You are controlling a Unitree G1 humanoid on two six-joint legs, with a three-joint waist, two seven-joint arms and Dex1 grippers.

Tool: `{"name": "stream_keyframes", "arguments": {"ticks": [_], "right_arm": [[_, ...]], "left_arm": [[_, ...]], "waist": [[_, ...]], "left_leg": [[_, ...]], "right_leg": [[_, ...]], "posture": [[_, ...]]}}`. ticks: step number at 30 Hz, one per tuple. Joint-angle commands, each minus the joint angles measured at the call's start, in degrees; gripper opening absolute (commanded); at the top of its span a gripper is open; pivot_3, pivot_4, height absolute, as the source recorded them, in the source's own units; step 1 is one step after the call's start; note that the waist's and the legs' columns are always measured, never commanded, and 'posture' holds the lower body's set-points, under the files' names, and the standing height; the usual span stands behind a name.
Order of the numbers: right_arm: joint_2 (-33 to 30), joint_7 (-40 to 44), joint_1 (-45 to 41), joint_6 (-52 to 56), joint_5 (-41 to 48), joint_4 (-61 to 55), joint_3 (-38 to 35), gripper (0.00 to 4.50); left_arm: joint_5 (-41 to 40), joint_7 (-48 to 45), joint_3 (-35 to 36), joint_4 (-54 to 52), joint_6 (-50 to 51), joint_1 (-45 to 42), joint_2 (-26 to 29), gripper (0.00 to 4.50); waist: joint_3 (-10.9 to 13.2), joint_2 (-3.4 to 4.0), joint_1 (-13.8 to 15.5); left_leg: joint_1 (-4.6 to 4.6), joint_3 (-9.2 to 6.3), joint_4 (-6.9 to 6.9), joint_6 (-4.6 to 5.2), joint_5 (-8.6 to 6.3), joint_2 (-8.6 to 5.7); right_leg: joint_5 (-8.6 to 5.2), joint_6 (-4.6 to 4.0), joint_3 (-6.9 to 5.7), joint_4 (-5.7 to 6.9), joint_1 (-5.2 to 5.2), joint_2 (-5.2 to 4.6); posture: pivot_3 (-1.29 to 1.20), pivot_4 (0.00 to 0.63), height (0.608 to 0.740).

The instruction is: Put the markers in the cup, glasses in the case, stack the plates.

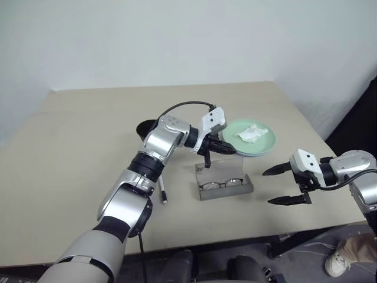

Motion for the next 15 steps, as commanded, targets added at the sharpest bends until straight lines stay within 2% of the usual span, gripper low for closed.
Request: {"name": "stream_keyframes", "arguments": {"ticks": [1,4,9,15], "right_arm": [[0.0,0.0,-1.5,-0.1,0.7,-1.0,-1.1,4.50],[0.0,-0.1,-1.3,-0.1,0.7,-1.2,-1.1,4.50],[-0.1,-0.2,-0.9,0.0,0.8,-1.4,-1.3,4.50],[-0.1,-0.2,-1.0,0.0,0.7,-1.4,-1.3,4.50]], "left_arm": [[4.4,7.9,0.2,6.5,-6.9,-3.5,-1.3,0.01],[7.2,11.0,-0.4,11.0,-10.1,-3.9,-2.3,0.01],[8.6,8.8,-0.9,12.0,-11.4,-3.1,-3.0,0.01],[8.9,-3.1,-4.1,4.7,-9.3,0.7,-0.3,0.01]], "waist": [[0.0,-0.01,0.0],[0.0,-0.01,0.1],[0.0,-0.02,0.3],[0.0,0.00,0.3]], "left_leg": [[0.00,0.01,0.01,0.00,0.00,0.00],[-0.02,0.03,0.08,0.01,0.00,-0.01],[-0.03,0.07,0.11,0.01,0.00,-0.02],[-0.03,0.09,0.08,0.00,0.00,-0.01]], "right_leg": [[0.02,0.00,0.00,0.00,0.00,0.00],[0.06,0.04,-0.01,-0.01,0.02,-0.02],[0.07,0.07,-0.02,-0.03,0.03,-0.06],[0.08,0.05,-0.02,-0.02,-0.01,-0.04]], "posture": [[0.00,0.000,0.736],[0.00,0.000,0.736],[0.00,0.000,0.736],[0.00,0.000,0.736]]}}
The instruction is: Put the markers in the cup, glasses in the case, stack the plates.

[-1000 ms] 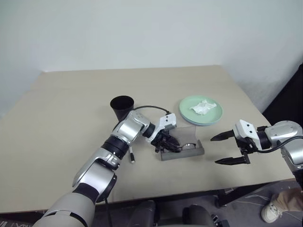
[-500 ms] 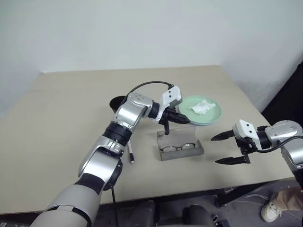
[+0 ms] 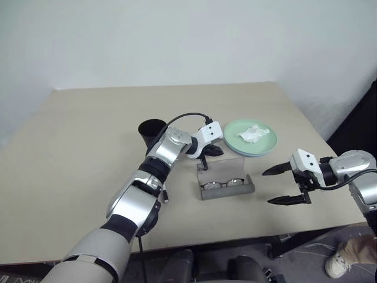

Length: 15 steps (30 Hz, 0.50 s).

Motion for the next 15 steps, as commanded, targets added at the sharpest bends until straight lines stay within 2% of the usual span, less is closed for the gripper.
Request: {"name": "stream_keyframes", "arguments": {"ticks": [1,5,15], "right_arm": [[-0.3,0.0,-1.0,-0.1,0.8,-1.3,-1.3,4.50],[-0.3,0.2,-0.8,-0.2,0.7,-1.3,-1.2,4.50],[-0.3,-0.1,-1.4,-0.7,0.2,0.1,-1.4,4.50]], "left_arm": [[0.0,-8.3,-2.4,-8.0,1.5,2.0,2.6,0.01],[-0.8,-12.8,-3.8,-16.3,4.7,4.8,4.7,0.01],[-1.9,-15.5,-4.5,-29.5,10.7,9.2,7.2,0.01]], "waist": [[0.0,0.00,-0.1],[0.0,0.01,-0.3],[0.0,0.02,-0.3]], "left_leg": [[0.00,0.00,0.00,0.00,0.00,0.00],[0.00,0.00,0.00,0.00,0.00,0.01],[0.02,-0.03,-0.02,0.00,0.00,0.03]], "right_leg": [[0.00,-0.01,0.00,0.00,0.00,0.00],[0.16,-0.26,0.03,0.00,-0.02,0.00],[0.05,-0.07,-0.01,0.01,-0.02,-0.05]], "posture": [[0.00,0.000,0.736],[0.00,0.000,0.736],[0.00,0.000,0.736]]}}
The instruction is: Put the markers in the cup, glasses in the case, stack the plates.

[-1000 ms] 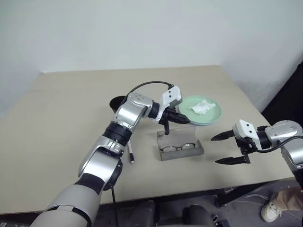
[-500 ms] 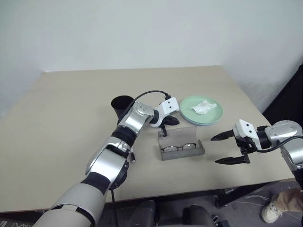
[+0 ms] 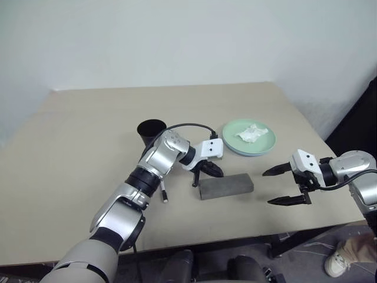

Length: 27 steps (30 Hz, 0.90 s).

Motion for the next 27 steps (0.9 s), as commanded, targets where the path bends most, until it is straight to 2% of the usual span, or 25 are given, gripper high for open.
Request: {"name": "stream_keyframes", "arguments": {"ticks": [1,5,9,14,18,21,27], "right_arm": [[-0.3,-0.2,-1.5,-0.8,0.3,-0.1,-1.4,4.50],[-0.2,-0.4,-1.7,-1.1,0.1,0.1,-1.4,4.50],[-0.2,-0.6,-2.0,-1.1,0.1,0.3,-1.6,4.50],[-0.4,-0.5,-1.5,-1.1,0.3,0.1,-1.6,4.50],[-0.7,0.3,-2.4,-0.9,0.7,0.6,-1.8,4.50],[-0.8,1.0,-3.8,-0.8,0.8,1.9,-1.8,4.50],[-0.7,3.3,-6.1,0.8,1.2,3.9,-1.1,4.50]], "left_arm": [[-1.4,-0.8,-0.1,-4.6,1.4,0.7,0.8,0.01],[-1.3,-0.1,-0.1,-5.7,1.7,1.8,1.7,0.01],[-4.0,0.9,2.9,-9.9,5.1,2.4,3.1,0.01],[-9.1,3.2,8.7,-19.7,13.5,4.5,7.0,0.01],[-12.2,5.0,12.1,-29.7,20.0,10.0,12.4,0.01],[-13.1,9.2,14.4,-34.9,24.2,14.3,15.0,0.01],[-14.4,18.6,17.1,-42.1,33.2,18.9,16.0,0.01]], "waist": [[0.0,0.00,0.0],[0.0,0.00,0.0],[0.0,0.00,0.0],[0.0,0.01,0.0],[0.0,0.04,-0.1],[0.0,0.05,0.0],[0.0,0.03,0.1]], "left_leg": [[0.00,0.00,0.00,0.00,0.00,0.01],[0.00,0.00,0.01,0.00,0.00,0.02],[0.00,0.01,0.02,0.00,0.00,0.01],[0.00,0.00,0.00,0.00,0.00,0.02],[0.07,-0.01,-0.04,-0.01,0.00,0.01],[0.09,-0.01,-0.04,-0.01,0.00,0.01],[0.08,-0.03,-0.04,-0.01,0.00,0.01]], "right_leg": [[0.00,-0.01,0.01,0.00,-0.01,0.01],[0.02,-0.03,0.02,0.02,-0.04,0.04],[0.03,-0.04,0.02,0.02,-0.04,0.04],[0.03,-0.04,0.04,0.01,-0.06,0.01],[0.03,-0.05,0.11,0.01,-0.09,0.04],[0.06,-0.10,0.10,0.02,-0.14,0.08],[0.13,-0.14,0.05,0.02,-0.11,0.02]], "posture": [[0.00,0.000,0.736],[0.00,0.000,0.736],[0.00,0.000,0.736],[0.00,0.000,0.736],[0.00,0.000,0.736],[0.00,0.000,0.736],[0.00,0.000,0.736]]}}
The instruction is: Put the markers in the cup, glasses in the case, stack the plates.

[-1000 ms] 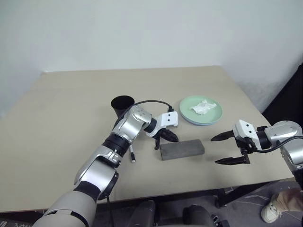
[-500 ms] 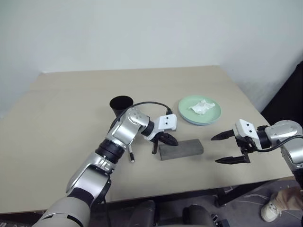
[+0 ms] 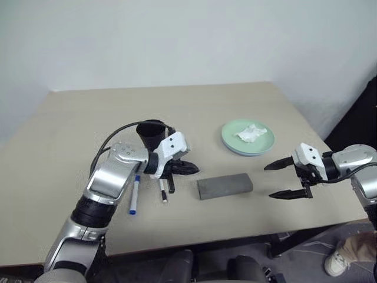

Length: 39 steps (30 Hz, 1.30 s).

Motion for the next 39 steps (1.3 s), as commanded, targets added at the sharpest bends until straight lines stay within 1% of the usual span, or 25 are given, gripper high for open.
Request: {"name": "stream_keyframes", "arguments": {"ticks": [1,3,5,8,11,12,14,15,17,18,19,21,24,25,35,39], "right_arm": [[-0.2,1.4,-2.2,-0.2,0.7,1.4,-0.8,4.50],[0.5,1.1,-3.2,-1.2,-0.2,2.6,-0.6,4.50],[0.9,1.2,-3.9,-1.8,-0.7,3.4,-0.2,4.50],[1.5,1.2,-5.1,-2.5,-1.2,4.6,0.2,4.50],[1.9,1.5,-5.8,-3.0,-1.7,5.4,0.4,4.50],[2.0,1.6,-5.9,-3.2,-1.9,5.5,0.6,4.50],[2.3,1.8,-6.2,-3.5,-2.1,5.8,0.8,4.50],[2.4,1.8,-6.3,-3.5,-2.1,5.8,0.9,4.50],[2.6,1.8,-6.6,-3.5,-2.3,5.8,1.1,4.50],[2.7,1.8,-6.7,-3.5,-2.3,5.9,1.1,4.50],[2.9,1.8,-6.8,-3.6,-2.4,6.0,1.2,4.50],[3.1,1.7,-6.9,-3.7,-2.6,6.2,1.4,4.50],[3.5,1.7,-7.2,-3.9,-2.8,6.5,1.6,4.50],[3.6,1.7,-7.2,-4.0,-2.9,6.6,1.7,4.50],[3.8,1.7,-6.7,-4.0,-2.9,6.2,1.8,4.50],[3.8,1.8,-6.9,-4.0,-3.0,6.2,1.9,4.50]], "left_arm": [[-0.3,6.1,2.4,-5.4,5.4,-0.1,0.7,0.01],[1.7,9.9,1.4,-6.8,9.2,-0.7,1.9,0.01],[1.9,13.3,1.2,-7.2,14.9,-2.0,2.0,0.01],[1.7,17.2,-1.2,-8.2,24.6,-4.3,3.0,0.01],[0.8,21.1,-2.2,-7.6,33.1,-7.3,2.1,0.01],[0.4,22.4,-2.1,-7.2,35.5,-8.2,1.3,0.39],[-0.3,24.7,-1.8,-7.1,39.6,-9.2,-0.3,0.89],[-0.7,25.6,-1.5,-7.3,41.4,-9.4,-1.0,1.32],[-1.1,27.7,-1.8,-8.0,43.8,-9.8,-1.9,1.97],[-1.3,28.8,-1.8,-8.2,44.2,-9.9,-2.3,2.33],[-1.8,29.7,-1.8,-8.2,44.4,-9.9,-2.4,2.60],[-2.6,31.6,-2.9,-8.1,44.4,-10.1,-1.5,3.31],[-4.4,33.5,-2.5,-8.4,44.4,-10.0,-1.5,4.37],[-5.2,34.4,-1.9,-8.1,44.4,-9.9,-1.8,4.48],[-11.0,45.5,3.3,-4.9,44.4,-7.0,-5.1,4.48],[-11.2,50.7,4.0,-3.1,44.4,-5.6,-5.3,4.48]], "waist": [[0.0,-0.01,0.0],[0.0,0.00,-0.1],[0.0,0.02,-0.2],[0.0,0.01,-0.2],[0.0,0.01,-0.1],[0.0,0.01,-0.1],[0.0,0.01,-0.1],[0.0,0.01,-0.1],[0.0,0.01,-0.1],[0.0,0.00,-0.1],[0.0,0.00,-0.1],[0.0,0.00,-0.2],[0.0,0.00,-0.2],[0.0,0.00,-0.2],[0.0,0.01,-0.1],[0.0,0.01,-0.1]], "left_leg": [[0.00,-0.01,0.00,0.00,0.00,0.00],[0.00,0.01,-0.01,0.00,0.00,-0.01],[0.00,0.00,-0.04,-0.01,0.00,-0.01],[0.02,-0.02,-0.12,-0.01,0.00,0.01],[0.04,-0.02,-0.14,-0.02,0.00,0.00],[0.04,-0.02,-0.14,-0.02,0.01,0.00],[0.04,-0.02,-0.11,-0.02,0.01,-0.01],[0.04,-0.01,-0.10,-0.02,0.01,-0.03],[0.04,-0.01,-0.09,-0.02,0.01,-0.07],[0.04,-0.01,-0.08,-0.03,0.01,-0.07],[0.03,-0.01,-0.10,-0.03,0.01,-0.07],[0.04,-0.02,-0.16,-0.05,0.02,-0.07],[0.05,-0.01,-0.24,-0.08,0.04,-0.07],[0.05,-0.01,-0.25,-0.09,0.04,-0.07],[0.08,-0.02,-0.28,-0.09,0.04,-0.07],[0.08,-0.01,-0.30,-0.10,0.05,-0.08]], "right_leg": [[0.02,-0.01,-0.01,0.00,0.00,0.00],[0.10,0.03,0.02,0.00,-0.02,0.00],[0.19,0.04,0.02,0.01,-0.07,0.04],[0.24,-0.01,-0.03,0.03,-0.13,0.09],[0.26,-0.03,-0.04,0.05,-0.15,0.11],[0.27,-0.03,-0.04,0.04,-0.15,0.11],[0.27,-0.03,-0.05,0.03,-0.12,0.08],[0.28,-0.01,-0.02,0.02,-0.11,0.08],[0.31,0.04,0.04,0.00,-0.14,0.08],[0.31,0.05,0.06,0.00,-0.16,0.09],[0.31,0.05,0.06,0.00,-0.18,0.09],[0.32,0.04,0.09,0.00,-0.22,0.10],[0.33,0.00,0.11,0.00,-0.26,0.10],[0.34,-0.01,0.11,0.00,-0.26,0.10],[0.42,-0.05,0.09,0.00,-0.25,0.08],[0.44,-0.07,0.09,0.00,-0.28,0.09]], "posture": [[0.00,0.000,0.736],[0.00,0.000,0.736],[0.00,0.000,0.736],[0.00,0.000,0.736],[0.00,0.000,0.736],[0.00,0.000,0.736],[0.00,0.000,0.736],[0.00,0.000,0.736],[0.00,0.000,0.736],[0.00,0.000,0.736],[0.00,0.000,0.736],[0.00,0.000,0.736],[0.00,0.000,0.736],[0.00,0.000,0.736],[0.00,0.000,0.736],[0.00,0.000,0.736]]}}
